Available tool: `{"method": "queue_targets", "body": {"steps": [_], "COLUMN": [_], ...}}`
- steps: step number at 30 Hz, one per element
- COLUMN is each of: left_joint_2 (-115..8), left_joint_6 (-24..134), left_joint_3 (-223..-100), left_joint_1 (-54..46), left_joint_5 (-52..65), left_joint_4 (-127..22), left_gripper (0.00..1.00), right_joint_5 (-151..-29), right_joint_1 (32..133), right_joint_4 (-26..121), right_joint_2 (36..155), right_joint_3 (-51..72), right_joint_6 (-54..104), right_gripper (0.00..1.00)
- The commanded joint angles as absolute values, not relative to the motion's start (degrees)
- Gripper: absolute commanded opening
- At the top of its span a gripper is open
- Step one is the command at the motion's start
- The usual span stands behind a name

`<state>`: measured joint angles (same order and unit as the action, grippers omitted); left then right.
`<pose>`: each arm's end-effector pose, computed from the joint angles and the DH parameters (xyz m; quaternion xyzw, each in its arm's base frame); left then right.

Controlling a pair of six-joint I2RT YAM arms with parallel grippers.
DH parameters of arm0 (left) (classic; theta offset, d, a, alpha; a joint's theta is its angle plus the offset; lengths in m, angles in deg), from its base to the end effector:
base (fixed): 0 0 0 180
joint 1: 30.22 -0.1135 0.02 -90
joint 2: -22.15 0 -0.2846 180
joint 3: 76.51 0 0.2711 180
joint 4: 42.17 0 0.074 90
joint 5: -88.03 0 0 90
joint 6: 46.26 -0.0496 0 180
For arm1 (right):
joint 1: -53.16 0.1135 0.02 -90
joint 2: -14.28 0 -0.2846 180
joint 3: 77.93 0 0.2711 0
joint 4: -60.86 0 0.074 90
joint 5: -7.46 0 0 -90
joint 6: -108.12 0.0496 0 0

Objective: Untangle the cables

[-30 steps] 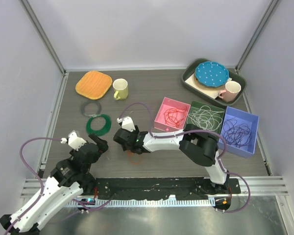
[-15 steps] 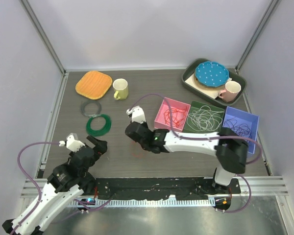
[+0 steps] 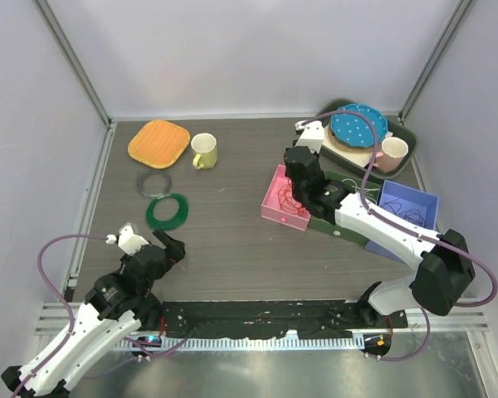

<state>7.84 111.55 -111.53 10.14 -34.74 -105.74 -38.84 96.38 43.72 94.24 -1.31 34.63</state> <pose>0.0803 -0.0331 0.2010 -0.3182 0.8275 -0.1590 0.4344 0.2741 0.2106 0.3395 0.0303 0.7909 -0.0016 0.6112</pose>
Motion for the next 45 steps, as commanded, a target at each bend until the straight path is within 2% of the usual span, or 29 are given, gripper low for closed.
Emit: {"method": "queue_targets", "body": {"steps": [1, 10, 20, 24, 25, 29, 31, 32, 34, 35, 37, 41, 45], "left_joint_2": [7.2, 6.7, 3.6, 2.6, 2.5, 1.5, 0.9, 0.2, -0.6, -1.1, -2.5, -5.0, -7.7], "left_joint_6": [110.5, 110.4, 109.7, 109.2, 109.0, 108.9, 108.5, 108.4, 108.0, 107.8, 107.5, 106.8, 106.0], "left_joint_3": [-112.0, -112.0, -112.0, -112.1, -112.1, -112.4, -112.7, -113.0, -113.5, -113.6, -114.3, -116.3, -121.4], "left_joint_1": [10.1, 10.1, 10.1, 10.0, 10.1, 10.1, 10.0, 10.1, 10.1, 10.1, 10.1, 10.0, 10.1], "left_joint_5": [-35.0, -34.8, -34.2, -33.8, -33.8, -34.0, -33.9, -33.8, -33.3, -33.2, -32.8, -31.6, -31.1], "left_joint_4": [-103.5, -103.2, -101.9, -101.3, -101.1, -100.8, -100.5, -100.1, -99.6, -99.1, -98.4, -97.6, -101.1], "left_gripper": [1.0, 1.0, 1.0, 1.0, 1.0, 1.0, 1.0, 1.0, 1.0, 1.0, 1.0, 1.0, 1.0], "right_joint_5": [-37.0, -35.6, -42.8, -45.3, -45.5, -45.2, -44.6, -44.3, -44.1, -44.0, -44.3, -46.2, -40.2], "right_joint_1": [94.2, 92.4, 92.4, 92.4, 92.4, 92.4, 92.4, 92.4, 92.4, 92.4, 92.4, 92.4, 92.4], "right_joint_4": [46.8, 47.2, 47.5, 46.3, 45.6, 43.1, 40.9, 40.3, 39.5, 39.4, 38.5, 32.1, 23.0], "right_joint_2": [92.7, 99.4, 107.3, 108.4, 108.2, 105.3, 102.8, 100.1, 96.7, 93.2, 89.8, 81.1, 70.2], "right_joint_3": [-1.8, -4.5, -10.8, -11.1, -11.1, -10.0, -9.4, -9.3, -9.9, -10.4, -11.6, -12.6, -14.7], "right_joint_6": [31.9, 35.5, 45.2, 47.0, 47.1, 46.6, 46.1, 46.1, 46.0, 45.8, 45.8, 45.5, 49.7], "right_gripper": [0.01, 0.01, 0.01, 0.07, 0.11, 0.43, 0.51, 0.62, 0.73, 0.83, 0.92, 0.94, 0.95]}}
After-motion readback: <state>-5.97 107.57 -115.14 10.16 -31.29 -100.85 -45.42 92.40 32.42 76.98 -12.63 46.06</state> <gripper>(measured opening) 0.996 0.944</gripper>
